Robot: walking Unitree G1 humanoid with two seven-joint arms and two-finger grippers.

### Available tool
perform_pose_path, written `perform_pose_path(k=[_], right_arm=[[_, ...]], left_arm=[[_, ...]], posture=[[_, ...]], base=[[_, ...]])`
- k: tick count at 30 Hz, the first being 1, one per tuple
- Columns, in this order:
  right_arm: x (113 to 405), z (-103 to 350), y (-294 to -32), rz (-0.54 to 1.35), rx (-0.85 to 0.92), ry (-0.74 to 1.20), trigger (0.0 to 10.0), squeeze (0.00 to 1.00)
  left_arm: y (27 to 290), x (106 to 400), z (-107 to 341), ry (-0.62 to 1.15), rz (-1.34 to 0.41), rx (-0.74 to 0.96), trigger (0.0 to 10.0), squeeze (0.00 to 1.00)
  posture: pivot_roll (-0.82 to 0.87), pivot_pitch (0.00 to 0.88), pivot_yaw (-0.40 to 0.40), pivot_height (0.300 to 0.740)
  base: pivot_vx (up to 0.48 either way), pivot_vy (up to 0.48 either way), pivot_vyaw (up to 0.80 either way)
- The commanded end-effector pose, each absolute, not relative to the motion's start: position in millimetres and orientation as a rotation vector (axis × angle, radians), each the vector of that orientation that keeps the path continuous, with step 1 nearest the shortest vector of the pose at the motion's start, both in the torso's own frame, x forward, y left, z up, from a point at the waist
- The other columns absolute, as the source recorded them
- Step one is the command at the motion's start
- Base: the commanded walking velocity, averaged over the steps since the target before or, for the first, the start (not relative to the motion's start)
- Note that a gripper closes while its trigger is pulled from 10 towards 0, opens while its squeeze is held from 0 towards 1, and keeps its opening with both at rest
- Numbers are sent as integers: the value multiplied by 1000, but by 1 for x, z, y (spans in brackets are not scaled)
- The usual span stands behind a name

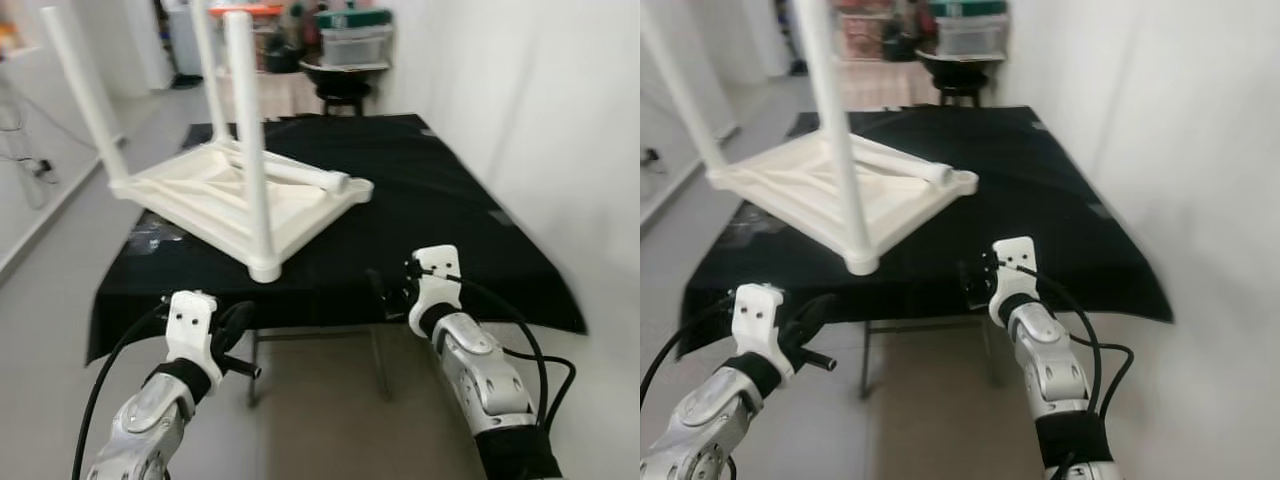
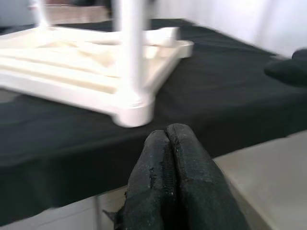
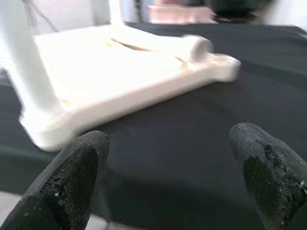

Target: Building children table

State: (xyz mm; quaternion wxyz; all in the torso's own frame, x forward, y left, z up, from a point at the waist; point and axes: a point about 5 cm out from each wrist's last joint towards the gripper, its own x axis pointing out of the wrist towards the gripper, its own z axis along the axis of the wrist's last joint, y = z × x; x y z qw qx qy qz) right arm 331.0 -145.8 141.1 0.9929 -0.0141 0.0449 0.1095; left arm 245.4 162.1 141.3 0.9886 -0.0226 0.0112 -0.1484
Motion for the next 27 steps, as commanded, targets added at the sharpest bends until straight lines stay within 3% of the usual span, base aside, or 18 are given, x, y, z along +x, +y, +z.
perform_pose_path(k=[1, 11, 14, 18, 21, 23, 27], right_arm=[[333, 142, -142, 230, -33, 89, 10000, 0], [335, 143, -128, 344, -138, 98, 10000, 0], [336, 157, -122, 543, -174, 25, 10000, 0], [337, 164, -122, 594, -223, -1, 10000, 0], [346, 177, -125, 674, -382, -36, 10000, 0], [346, 177, -125, 674, -382, -36, 10000, 0], [356, 195, -124, 815, -620, -60, 10000, 0]], left_arm=[[164, 247, 140, 32, -302, -38, 10000, 0], [162, 247, 140, 27, -316, -35, 10000, 0], [161, 246, 141, 18, -314, -30, 10000, 0], [161, 246, 141, 16, -308, -35, 10000, 0], [160, 244, 141, 15, -307, -32, 10000, 0], [160, 244, 141, 15, -307, -32, 10000, 0], [158, 242, 142, 12, -306, -33, 10000, 0]], posture=[[-39, 0, -16, 740], [-41, 0, -17, 740], [-36, 0, -18, 740], [-34, 0, -19, 740], [-29, 0, -28, 740], [-29, 0, -28, 740], [-24, 0, -32, 740]], base=[[398, 0, 800], [395, 0, 320], [204, 0, 0], [0, 0, 0], [0, 0, 0], [0, 0, 0], [0, 0, 0]])
